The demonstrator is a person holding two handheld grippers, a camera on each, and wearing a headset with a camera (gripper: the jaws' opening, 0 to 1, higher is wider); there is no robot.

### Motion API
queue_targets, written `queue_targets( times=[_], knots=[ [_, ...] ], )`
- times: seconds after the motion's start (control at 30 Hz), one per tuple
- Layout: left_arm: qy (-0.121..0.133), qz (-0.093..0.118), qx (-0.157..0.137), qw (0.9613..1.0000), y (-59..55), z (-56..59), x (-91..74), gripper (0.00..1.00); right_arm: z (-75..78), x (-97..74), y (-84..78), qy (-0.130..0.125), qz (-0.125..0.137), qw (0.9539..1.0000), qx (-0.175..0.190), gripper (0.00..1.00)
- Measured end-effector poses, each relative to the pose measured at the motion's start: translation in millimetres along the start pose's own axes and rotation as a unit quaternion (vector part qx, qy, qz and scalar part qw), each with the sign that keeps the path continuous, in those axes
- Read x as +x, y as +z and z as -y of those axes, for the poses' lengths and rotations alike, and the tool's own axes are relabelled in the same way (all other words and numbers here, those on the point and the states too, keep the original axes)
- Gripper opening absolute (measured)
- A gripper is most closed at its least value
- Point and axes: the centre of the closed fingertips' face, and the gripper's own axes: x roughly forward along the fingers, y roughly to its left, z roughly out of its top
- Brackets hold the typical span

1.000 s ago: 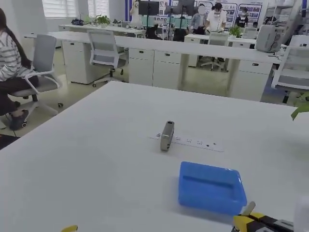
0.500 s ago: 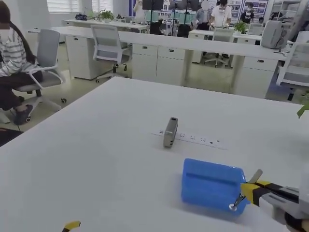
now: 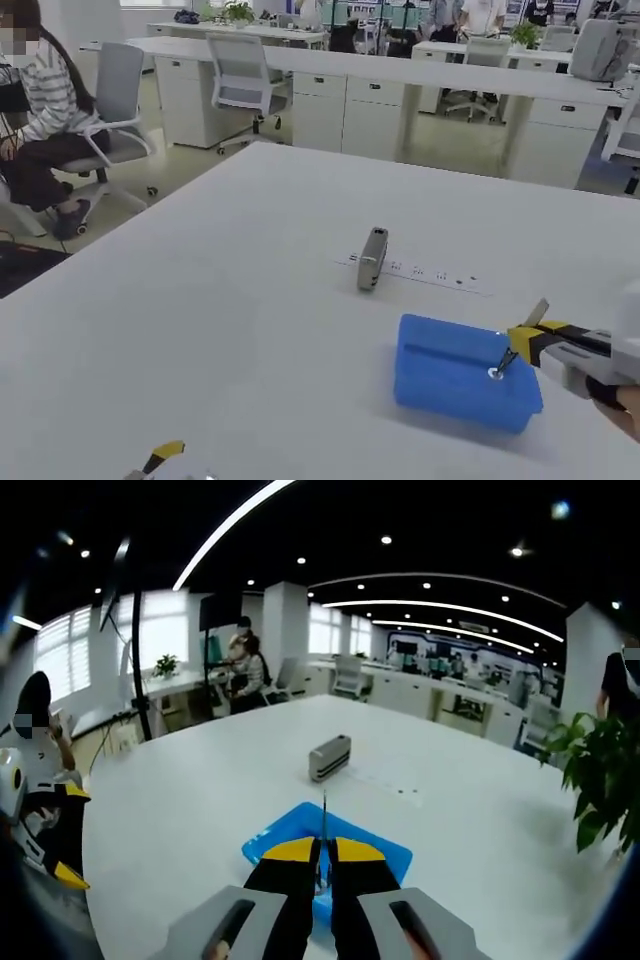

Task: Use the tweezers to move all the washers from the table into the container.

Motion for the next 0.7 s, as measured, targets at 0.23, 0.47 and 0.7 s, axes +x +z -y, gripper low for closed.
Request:
queue_targets(
  times=[0.23,0.47,0.7],
  knots=[
    [-0.004,0.000,0.002,1.0000,0.2,1.8,0.7,0.87,4.0,24.2,-18.3,0.005,-0.019,0.9998,0.004,0.00],
    [-0.005,-0.007,0.003,1.0000,-2.6,1.7,2.1,0.86,5.8,39.9,-34.2,0.008,-0.031,0.9994,0.011,0.01],
    [-0.006,-0.013,0.005,0.9999,-5.5,2.5,2.7,0.86,4.1,51.0,-46.8,0.016,-0.033,0.9991,0.019,0.01]
  ],
)
